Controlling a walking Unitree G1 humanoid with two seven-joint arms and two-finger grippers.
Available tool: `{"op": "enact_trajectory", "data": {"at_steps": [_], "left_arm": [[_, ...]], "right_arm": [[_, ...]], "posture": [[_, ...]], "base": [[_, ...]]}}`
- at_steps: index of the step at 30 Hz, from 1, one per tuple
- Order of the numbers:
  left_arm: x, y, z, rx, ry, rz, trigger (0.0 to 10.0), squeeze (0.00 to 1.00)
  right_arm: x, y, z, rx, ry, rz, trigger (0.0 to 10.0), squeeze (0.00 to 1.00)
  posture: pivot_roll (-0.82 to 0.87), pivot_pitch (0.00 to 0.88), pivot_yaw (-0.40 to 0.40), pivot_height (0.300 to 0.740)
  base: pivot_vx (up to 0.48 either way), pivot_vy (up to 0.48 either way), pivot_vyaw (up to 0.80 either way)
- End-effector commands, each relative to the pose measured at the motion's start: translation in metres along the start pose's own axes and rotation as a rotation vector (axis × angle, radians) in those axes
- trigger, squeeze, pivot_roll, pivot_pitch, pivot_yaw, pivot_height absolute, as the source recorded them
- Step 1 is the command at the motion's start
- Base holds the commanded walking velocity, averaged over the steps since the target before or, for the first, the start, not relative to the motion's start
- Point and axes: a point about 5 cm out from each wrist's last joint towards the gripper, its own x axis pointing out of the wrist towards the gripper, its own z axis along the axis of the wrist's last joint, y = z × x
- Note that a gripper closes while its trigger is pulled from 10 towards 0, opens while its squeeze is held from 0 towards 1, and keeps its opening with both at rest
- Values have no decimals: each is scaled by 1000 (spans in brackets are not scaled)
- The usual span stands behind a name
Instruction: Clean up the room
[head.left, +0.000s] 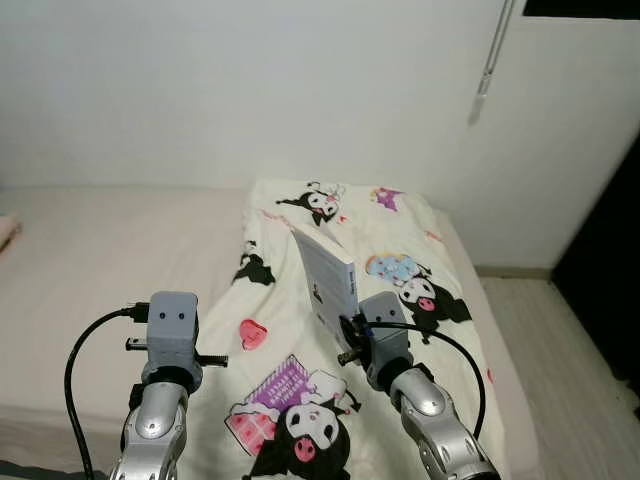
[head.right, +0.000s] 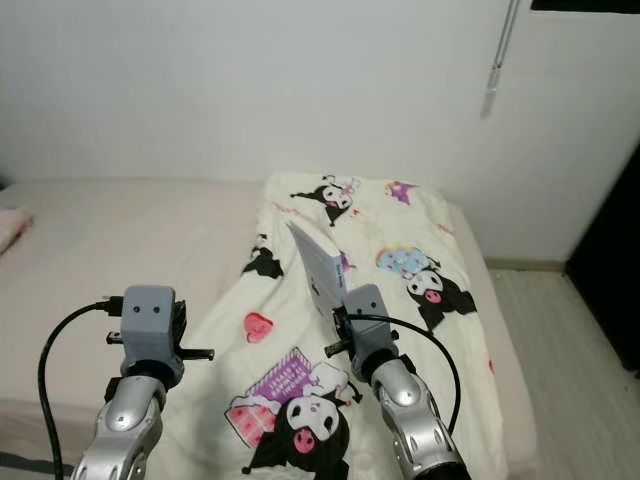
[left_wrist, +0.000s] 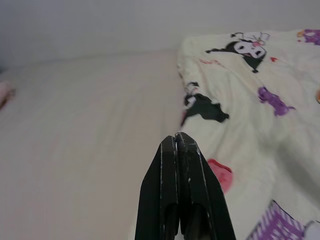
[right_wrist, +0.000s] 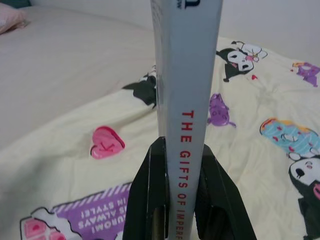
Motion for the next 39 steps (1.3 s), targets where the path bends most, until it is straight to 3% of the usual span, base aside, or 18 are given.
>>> {"op": "enact_trajectory", "data": {"at_steps": [1,5,17,24,28,31,35,39], "left_arm": [[2,6,4,17,-7,9,10000,0],[3,6,-2,16,5,8,10000,0],[0,0,-10,4,35,-2,10000,0],[-5,1,-25,-21,90,3,10000,0],[-11,5,-51,-34,205,41,10000,0],[-13,6,-58,-29,240,48,10000,0],[-15,4,-59,-13,248,35,10000,0],[-19,4,-60,-26,250,28,10000,0]], "right_arm": [[0,1,2,8,-30,-1,10000,0],[1,2,3,10,-36,0,10000,0],[6,2,6,14,-46,9,10000,0],[12,3,-5,31,38,-10,10000,0],[13,-1,-26,156,149,-25,10000,0],[13,-1,-32,173,179,-24,10000,0],[13,-2,-39,95,235,-21,10000,0],[13,-3,-41,92,246,-20,10000,0]], "posture": [[-24,0,-9,721],[-44,0,-9,740],[-60,0,4,740],[-52,0,4,740],[-41,0,-4,740],[-41,0,-4,740],[-42,0,-2,740],[-42,0,0,740]], "base": [[0,0,0],[0,0,0],[0,0,0],[0,0,0],[0,0,0],[0,0,0],[0,0,0],[0,0,0]]}}
